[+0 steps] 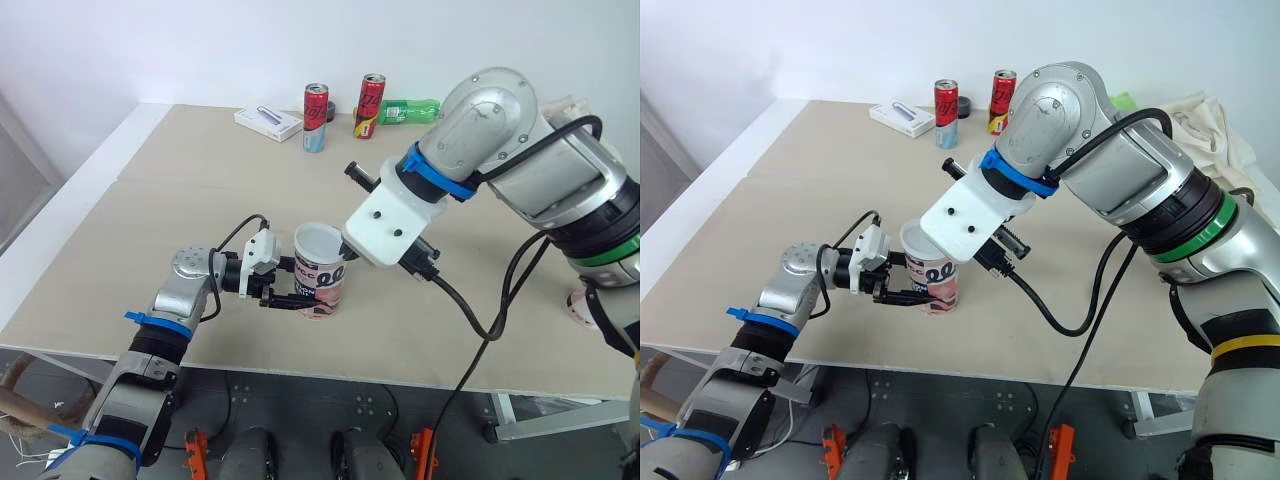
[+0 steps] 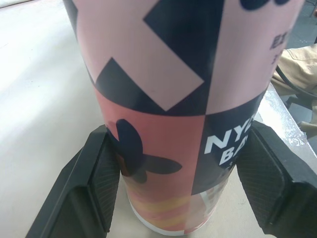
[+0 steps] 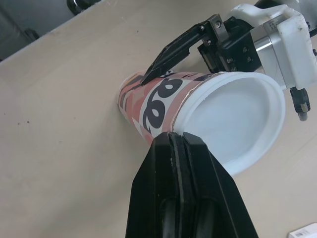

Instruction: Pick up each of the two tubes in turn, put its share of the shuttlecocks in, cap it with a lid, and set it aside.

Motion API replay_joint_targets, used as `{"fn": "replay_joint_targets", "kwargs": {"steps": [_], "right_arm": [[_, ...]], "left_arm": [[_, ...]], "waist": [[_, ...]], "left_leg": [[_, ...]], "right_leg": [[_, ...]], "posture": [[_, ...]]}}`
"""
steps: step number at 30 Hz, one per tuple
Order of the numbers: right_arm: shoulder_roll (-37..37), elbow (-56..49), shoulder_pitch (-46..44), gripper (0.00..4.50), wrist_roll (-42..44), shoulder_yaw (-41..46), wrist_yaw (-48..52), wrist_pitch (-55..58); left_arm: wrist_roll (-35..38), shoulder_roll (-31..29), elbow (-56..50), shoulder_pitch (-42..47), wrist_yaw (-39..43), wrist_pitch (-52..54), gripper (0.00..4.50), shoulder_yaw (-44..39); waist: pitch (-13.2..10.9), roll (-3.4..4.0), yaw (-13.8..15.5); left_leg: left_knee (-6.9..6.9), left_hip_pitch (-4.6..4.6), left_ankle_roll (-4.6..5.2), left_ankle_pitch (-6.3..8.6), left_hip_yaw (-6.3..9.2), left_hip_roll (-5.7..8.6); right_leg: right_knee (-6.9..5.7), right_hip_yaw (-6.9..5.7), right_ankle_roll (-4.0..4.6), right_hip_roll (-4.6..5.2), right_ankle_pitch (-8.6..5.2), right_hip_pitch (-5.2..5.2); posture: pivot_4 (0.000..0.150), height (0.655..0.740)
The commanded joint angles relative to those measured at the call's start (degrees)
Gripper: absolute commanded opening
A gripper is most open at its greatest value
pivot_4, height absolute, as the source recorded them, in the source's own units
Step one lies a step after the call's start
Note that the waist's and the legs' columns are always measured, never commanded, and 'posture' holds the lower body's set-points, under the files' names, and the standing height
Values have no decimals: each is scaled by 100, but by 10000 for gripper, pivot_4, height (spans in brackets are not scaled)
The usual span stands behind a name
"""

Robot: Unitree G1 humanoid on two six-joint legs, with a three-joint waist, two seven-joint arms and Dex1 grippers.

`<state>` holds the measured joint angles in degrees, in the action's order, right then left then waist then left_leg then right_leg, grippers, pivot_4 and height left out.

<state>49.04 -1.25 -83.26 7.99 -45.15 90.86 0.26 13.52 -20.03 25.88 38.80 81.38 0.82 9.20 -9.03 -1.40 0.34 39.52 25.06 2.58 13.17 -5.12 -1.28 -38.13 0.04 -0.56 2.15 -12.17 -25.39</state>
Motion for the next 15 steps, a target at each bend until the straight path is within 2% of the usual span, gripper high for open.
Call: {"fn": "replay_joint_targets", "kwargs": {"steps": [1,8,15], "right_arm": [[60,297,-234,1038,-412,137,164,-168],[18,410,-246,1038,-650,130,164,-529],[51,382,-205,1038,-685,24,164,-716]], "left_arm": [[-116,27,-112,-56,313,-102,30390,392],[-77,-38,-160,-64,404,101,30390,438],[174,-18,-371,49,388,764,30390,326]], "waist": [[0,0,0],[0,0,-2],[0,0,-2]], "left_leg": [[0,-1,0,0,0,0],[0,-3,0,0,0,-3],[-6,-2,0,0,0,-2]], "right_leg": [[0,0,0,0,0,0],[0,-1,4,-3,0,1],[0,-5,-3,-2,-1,0]], "posture": [[1500,7400],[1500,7400],[1500,7400]]}}
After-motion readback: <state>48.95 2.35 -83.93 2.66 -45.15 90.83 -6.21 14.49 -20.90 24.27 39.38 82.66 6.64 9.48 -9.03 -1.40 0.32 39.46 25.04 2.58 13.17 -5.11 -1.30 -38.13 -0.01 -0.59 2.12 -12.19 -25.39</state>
